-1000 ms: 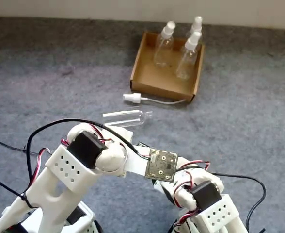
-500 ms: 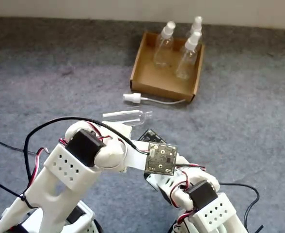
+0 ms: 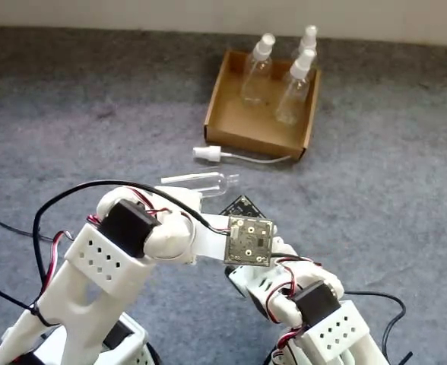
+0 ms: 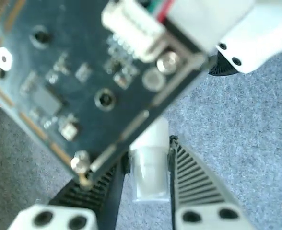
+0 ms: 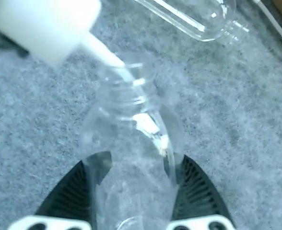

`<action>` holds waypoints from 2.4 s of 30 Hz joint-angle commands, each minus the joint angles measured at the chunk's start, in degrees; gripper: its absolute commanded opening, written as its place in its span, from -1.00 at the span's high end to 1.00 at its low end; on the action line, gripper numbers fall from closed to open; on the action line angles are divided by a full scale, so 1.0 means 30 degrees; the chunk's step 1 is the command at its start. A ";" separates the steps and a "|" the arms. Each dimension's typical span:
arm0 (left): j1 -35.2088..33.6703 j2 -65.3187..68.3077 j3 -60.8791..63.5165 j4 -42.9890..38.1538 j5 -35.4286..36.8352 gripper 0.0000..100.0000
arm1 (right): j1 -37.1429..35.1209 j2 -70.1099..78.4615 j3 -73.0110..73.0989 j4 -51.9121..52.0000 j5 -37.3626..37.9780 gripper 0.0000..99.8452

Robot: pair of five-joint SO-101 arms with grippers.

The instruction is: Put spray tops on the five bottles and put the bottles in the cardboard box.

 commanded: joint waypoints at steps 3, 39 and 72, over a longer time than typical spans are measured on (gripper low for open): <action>0.1040 -0.0308 -0.0718 -0.1231 0.0088 0.99 | -0.0220 -0.0190 -0.0337 -0.0571 -0.0088 0.99; 0.1333 -0.0513 -0.5641 0.2286 0.1377 0.68 | 0.1949 -0.8747 0.3062 -0.2916 -0.0733 0.99; -0.4762 -0.0396 -0.4791 -1.0813 3.2117 0.68 | 0.3678 -0.8571 0.3062 -0.6960 -0.2784 0.99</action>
